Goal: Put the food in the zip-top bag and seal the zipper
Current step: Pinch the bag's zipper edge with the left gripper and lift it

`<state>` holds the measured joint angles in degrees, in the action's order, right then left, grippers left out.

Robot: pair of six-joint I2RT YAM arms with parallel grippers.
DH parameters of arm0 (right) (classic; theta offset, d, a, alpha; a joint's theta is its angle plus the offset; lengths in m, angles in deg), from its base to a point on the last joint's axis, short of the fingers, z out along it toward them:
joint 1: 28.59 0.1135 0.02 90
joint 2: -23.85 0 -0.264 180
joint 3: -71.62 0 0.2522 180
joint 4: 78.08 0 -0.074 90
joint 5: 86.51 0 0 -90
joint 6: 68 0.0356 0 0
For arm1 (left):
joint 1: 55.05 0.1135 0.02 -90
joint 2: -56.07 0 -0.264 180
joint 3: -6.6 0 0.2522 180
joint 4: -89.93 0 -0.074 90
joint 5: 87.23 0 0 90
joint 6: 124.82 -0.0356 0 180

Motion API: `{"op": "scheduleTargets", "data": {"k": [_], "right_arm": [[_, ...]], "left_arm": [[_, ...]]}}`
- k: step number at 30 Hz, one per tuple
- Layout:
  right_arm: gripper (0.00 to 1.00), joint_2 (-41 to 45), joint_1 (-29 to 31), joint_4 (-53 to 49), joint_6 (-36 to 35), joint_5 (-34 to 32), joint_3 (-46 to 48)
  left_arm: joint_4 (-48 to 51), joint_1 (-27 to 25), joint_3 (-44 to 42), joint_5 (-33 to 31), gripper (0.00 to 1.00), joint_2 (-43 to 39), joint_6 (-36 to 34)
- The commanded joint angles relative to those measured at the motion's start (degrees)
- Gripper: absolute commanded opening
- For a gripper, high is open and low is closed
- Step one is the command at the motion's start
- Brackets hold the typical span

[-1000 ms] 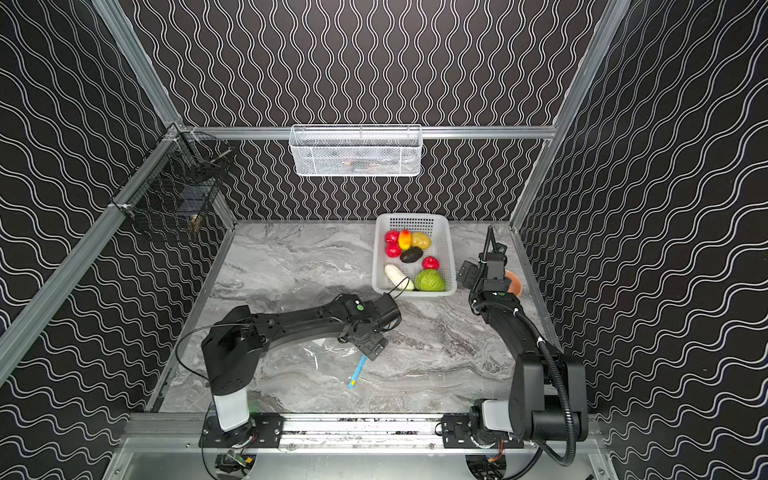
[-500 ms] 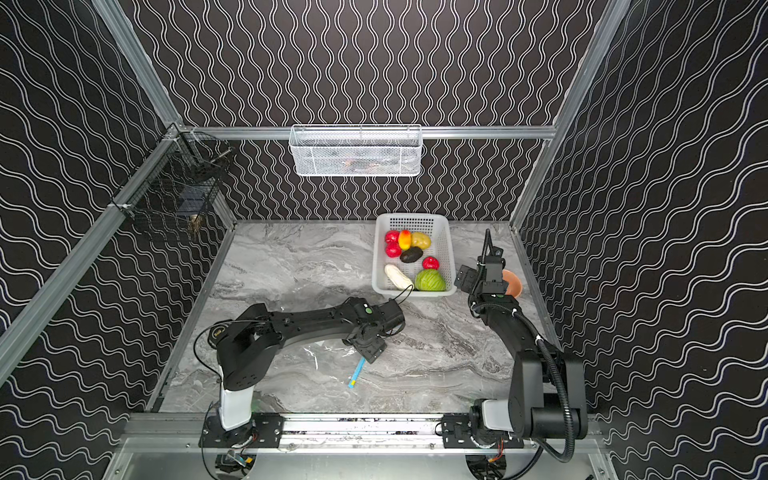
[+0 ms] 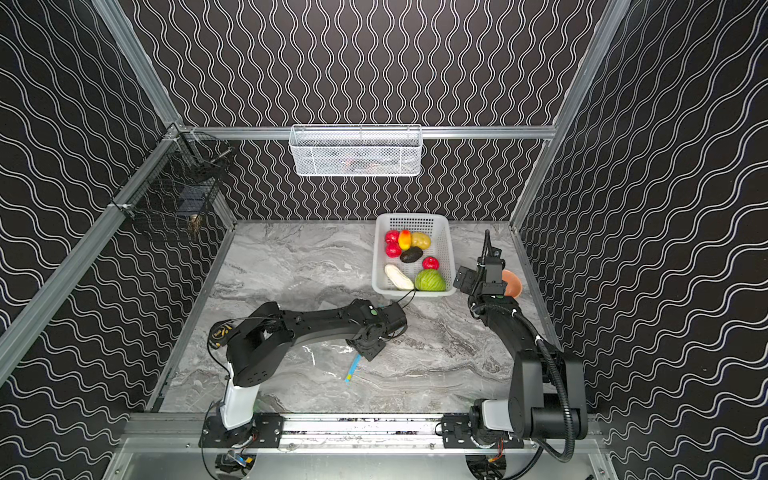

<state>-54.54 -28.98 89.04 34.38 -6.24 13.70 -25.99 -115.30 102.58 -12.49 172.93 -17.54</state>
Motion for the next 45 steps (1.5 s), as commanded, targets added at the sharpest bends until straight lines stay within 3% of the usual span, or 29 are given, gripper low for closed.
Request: {"op": "scheduleTargets", "data": {"k": [1, 9, 15, 30, 36, 40, 45], "right_arm": [[0.99, 0.56, 0.06, 2.01, -0.60, 0.68, 0.40], [0.99, 1.77, 0.09, 1.57, -0.61, 1.42, 0.22], [0.99, 4.74, 0.10, 0.45, 2.79, 0.15, 0.13], [0.99, 12.82, 2.43, -0.49, 16.10, 13.81, 5.61], [0.99, 13.01, 10.11, -2.91, 18.62, 11.97, 3.61], [0.99, 10.44, 16.14, -5.12, 19.16, 10.20, -0.66], [0.99, 5.61, 19.55, -5.65, 19.88, 10.29, -4.76]], "left_arm": [[0.90, 0.28, 0.75, -1.20, 0.03, 0.47, -2.02], [2.54, 2.92, 1.64, -3.47, 0.00, 0.28, -4.05], [2.78, 9.97, -0.49, -2.05, 0.00, -3.54, -4.04], [5.71, 17.18, 7.20, -11.99, 0.00, -13.08, -9.20], [4.06, 18.09, 9.15, -17.82, 0.00, -14.80, -11.98], [3.22, 20.24, 10.73, -16.20, 0.00, -15.10, -13.19], [3.02, 23.94, 14.10, -13.00, 0.00, -13.54, -12.63]]}}
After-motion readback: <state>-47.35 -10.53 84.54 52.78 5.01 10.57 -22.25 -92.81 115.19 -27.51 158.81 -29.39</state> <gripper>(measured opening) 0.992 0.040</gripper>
